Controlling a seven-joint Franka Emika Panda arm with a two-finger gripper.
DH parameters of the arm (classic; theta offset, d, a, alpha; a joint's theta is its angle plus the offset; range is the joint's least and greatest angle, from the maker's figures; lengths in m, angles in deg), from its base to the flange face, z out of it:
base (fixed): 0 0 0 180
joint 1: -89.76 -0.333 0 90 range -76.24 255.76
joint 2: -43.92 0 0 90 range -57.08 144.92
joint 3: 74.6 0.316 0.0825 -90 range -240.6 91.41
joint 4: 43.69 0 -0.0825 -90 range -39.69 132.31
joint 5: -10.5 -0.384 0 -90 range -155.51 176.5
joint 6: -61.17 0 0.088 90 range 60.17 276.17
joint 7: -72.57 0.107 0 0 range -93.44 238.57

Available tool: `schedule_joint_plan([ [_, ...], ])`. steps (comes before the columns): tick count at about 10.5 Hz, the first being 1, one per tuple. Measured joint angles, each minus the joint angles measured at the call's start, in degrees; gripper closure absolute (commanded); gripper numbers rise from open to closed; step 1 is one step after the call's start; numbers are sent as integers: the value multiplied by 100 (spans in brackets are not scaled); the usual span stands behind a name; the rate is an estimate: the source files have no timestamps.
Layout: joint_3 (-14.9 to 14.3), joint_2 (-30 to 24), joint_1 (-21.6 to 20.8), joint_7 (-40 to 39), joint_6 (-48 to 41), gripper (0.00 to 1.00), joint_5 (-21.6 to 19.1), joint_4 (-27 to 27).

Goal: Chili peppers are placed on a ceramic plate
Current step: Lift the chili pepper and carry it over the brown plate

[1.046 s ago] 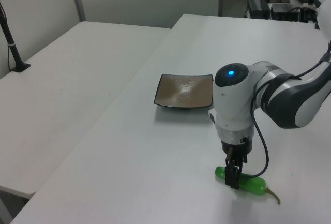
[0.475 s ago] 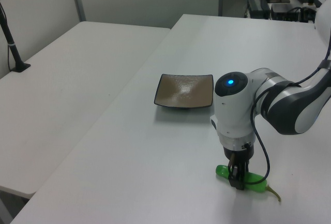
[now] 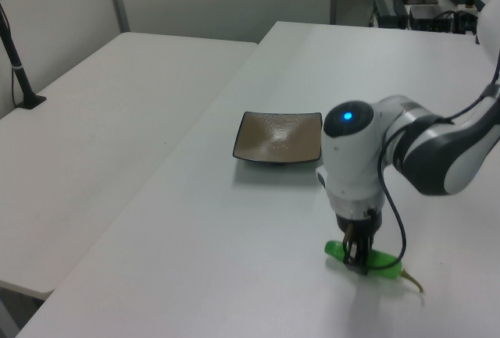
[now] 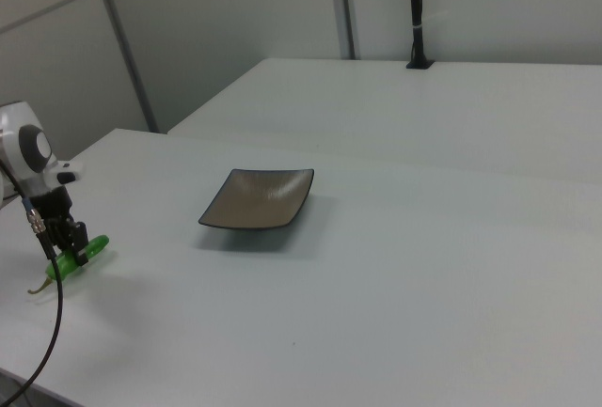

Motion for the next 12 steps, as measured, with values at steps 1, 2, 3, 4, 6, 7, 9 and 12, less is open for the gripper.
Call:
schedule_joint_plan([
  [1,0,-153,43,-121,-162,91,0,-31],
  [2,0,-380,96,-286,-403,91,-1,-70],
  [3,-2,-632,157,-425,-619,90,-8,-85],
  [4,-5,-927,258,-604,-839,90,-115,-91],
  [6,-36,-1456,554,-1161,-1159,90,-551,-140],
  [7,-70,-1666,732,-1445,-1295,90,-701,-173],
  [9,-264,-2026,1013,-2041,-1541,90,-908,-229],
  [12,-839,-2388,1236,-3143,-1862,90,-1257,-232],
])
